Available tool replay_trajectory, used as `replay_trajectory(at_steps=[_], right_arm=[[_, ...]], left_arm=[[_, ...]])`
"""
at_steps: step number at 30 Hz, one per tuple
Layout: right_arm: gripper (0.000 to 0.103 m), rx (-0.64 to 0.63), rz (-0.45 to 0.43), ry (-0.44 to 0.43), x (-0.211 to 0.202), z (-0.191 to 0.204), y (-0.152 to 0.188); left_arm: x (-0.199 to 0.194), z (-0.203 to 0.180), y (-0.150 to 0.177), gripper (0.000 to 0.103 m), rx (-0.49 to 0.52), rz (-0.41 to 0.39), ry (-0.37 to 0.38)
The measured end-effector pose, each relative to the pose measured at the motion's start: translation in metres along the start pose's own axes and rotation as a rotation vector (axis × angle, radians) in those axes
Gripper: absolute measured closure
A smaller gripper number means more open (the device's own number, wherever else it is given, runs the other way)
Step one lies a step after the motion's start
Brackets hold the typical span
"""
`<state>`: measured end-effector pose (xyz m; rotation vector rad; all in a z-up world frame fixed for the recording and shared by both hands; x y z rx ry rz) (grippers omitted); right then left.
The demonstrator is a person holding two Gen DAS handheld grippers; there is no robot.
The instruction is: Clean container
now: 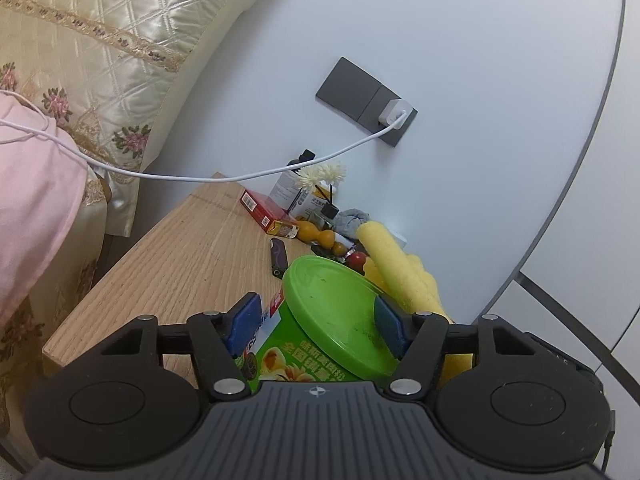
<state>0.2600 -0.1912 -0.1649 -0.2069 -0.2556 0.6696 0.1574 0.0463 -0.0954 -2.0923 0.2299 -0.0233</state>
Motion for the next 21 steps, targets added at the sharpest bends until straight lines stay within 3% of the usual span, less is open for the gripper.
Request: replay_trajectory(at_steps=[21], right_arm=[[0.086,-0.020,-0.016,0.002,-0.0025,0.0004,0.0015]], left_arm=[[0.0000,-0.0019,0.0007,0.036,0.038,-0.006,0.014]])
Point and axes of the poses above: each gripper's, at about its wrist camera, not at the fingertips, and x roughly the way its jaws point, z to its left, y to its underside, the point moved 4 cm from there along x, roughly the way its jaws point, and after that the axes turned 13 degrees about -z, right-handed, at the moved point
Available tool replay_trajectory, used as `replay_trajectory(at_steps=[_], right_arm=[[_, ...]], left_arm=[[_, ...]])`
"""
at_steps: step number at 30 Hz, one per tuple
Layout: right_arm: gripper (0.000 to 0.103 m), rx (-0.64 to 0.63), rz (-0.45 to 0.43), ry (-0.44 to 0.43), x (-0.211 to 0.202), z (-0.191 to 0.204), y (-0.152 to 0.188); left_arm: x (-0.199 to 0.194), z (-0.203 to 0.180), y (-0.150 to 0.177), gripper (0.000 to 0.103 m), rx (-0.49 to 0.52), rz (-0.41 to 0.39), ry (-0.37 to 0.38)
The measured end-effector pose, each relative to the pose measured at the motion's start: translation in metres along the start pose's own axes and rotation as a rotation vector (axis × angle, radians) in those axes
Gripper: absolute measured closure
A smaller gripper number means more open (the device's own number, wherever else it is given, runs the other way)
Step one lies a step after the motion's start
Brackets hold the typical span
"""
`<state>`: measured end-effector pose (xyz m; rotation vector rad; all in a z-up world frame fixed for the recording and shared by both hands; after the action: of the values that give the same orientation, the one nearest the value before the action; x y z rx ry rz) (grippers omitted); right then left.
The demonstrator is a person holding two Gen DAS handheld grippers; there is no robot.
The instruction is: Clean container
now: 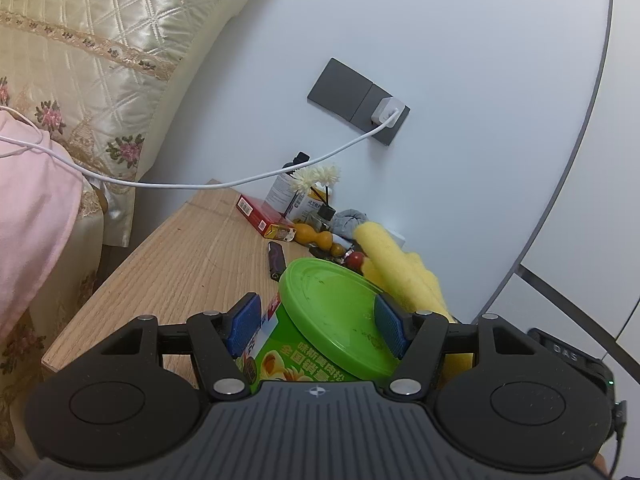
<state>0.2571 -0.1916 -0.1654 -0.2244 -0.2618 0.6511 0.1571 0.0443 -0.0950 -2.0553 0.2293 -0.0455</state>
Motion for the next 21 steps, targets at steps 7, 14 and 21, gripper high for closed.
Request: replay_trajectory(at_steps=[7,14,21], right_arm=[[0.086,-0.007,-0.005,0.001,-0.001,0.000,0.000],[0.086,-0.013,-0.011,0.001,-0.002,0.000,0.001],[0.086,-0.012,-0.018,0.002,-0.002,0.000,0.003]], left_arm=[[0.002,0.001,-0.001,0.035,0.003,0.000,0.012],[-0.013,0.001,-0.004,0.030,-0.005,-0.040,0.042],[-0.038,-0.006,0.005,0.024,-0.071,-0.044,0.036]])
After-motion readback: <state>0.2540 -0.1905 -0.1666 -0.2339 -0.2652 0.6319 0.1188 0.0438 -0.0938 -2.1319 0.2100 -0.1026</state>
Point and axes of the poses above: each gripper's, at about its wrist camera, not at the fingertips, and x roughly the way its jaws point, z to its left, y to its underside, the point moved 4 cm from there along x, roughly the way its jaws point, and after that the axes turned 13 degrees about -z, right-handed, at the moved point
